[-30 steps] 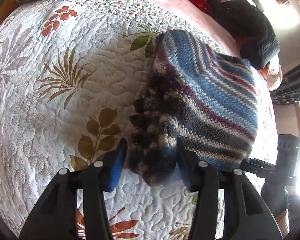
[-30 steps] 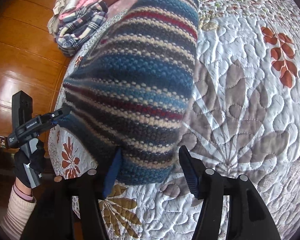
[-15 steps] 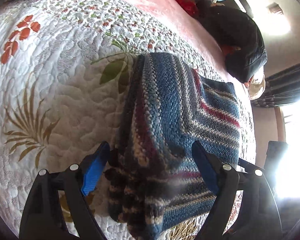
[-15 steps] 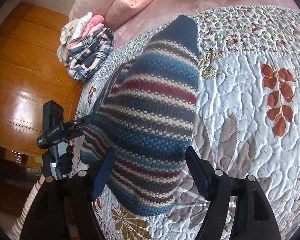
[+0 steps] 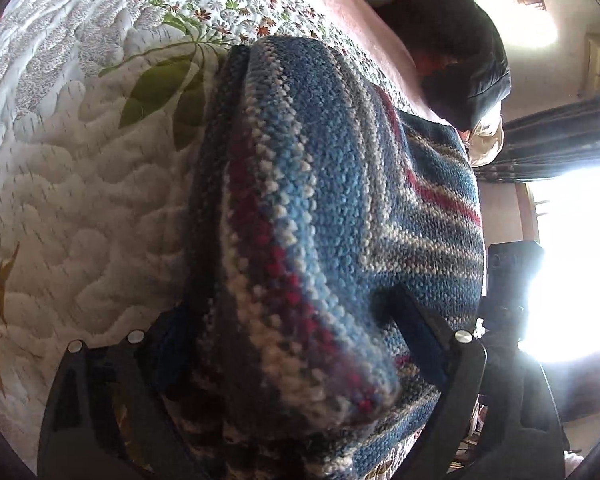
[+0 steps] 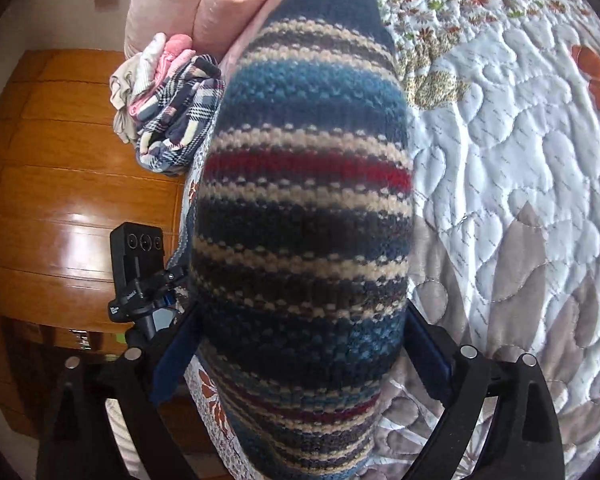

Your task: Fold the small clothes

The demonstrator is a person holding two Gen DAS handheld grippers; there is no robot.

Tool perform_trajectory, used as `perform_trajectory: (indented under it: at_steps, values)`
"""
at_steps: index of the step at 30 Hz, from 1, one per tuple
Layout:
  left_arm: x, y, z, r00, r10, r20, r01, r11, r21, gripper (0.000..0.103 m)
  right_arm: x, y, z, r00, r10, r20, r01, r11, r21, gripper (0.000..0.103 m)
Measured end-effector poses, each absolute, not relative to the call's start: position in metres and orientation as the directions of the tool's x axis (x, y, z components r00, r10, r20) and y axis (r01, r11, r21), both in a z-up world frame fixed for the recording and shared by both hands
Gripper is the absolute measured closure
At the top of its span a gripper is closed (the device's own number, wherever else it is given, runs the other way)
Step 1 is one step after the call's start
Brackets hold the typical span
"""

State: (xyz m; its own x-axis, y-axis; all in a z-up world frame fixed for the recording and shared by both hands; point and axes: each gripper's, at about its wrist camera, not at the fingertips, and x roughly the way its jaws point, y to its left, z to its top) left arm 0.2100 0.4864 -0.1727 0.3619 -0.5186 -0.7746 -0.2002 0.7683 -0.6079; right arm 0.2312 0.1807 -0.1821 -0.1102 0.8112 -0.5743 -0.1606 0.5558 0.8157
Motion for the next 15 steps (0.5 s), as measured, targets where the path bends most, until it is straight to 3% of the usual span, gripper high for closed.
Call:
perform_trajectory:
  at_steps: [2,4,7,15]
  values:
    - [0.206,0.48,-0.171,0.365,-0.494,-0.789,-0.191,0.79,-0.583,0.029,0.23,0.182,-0.184,-0.098,0.819,-0.565,-0.154,0.549,0.822,0.013]
    - [0.2,0.477,-0.168,0.386,-0.507,-0.771,-0.18,0.779,-0.601,0.045,0.227,0.182,-0.179,-0.085,0.812,-0.577,-0.177,0.558,0.811,0.028]
    - [0.189,0.471,-0.165,0.434,-0.526,-0.731,-0.174,0.748,-0.641,0.056,0.222,0.168,-0.169,-0.078,0.836,-0.543,-0.176,0.525,0.833,0.047]
    - [0.135,0.401,-0.136,0.511,-0.639,-0.575,-0.06,0.641,-0.766,0.061,0.186,0.1,-0.117,-0.055,0.852,-0.521,-0.264,0.49,0.83,0.049]
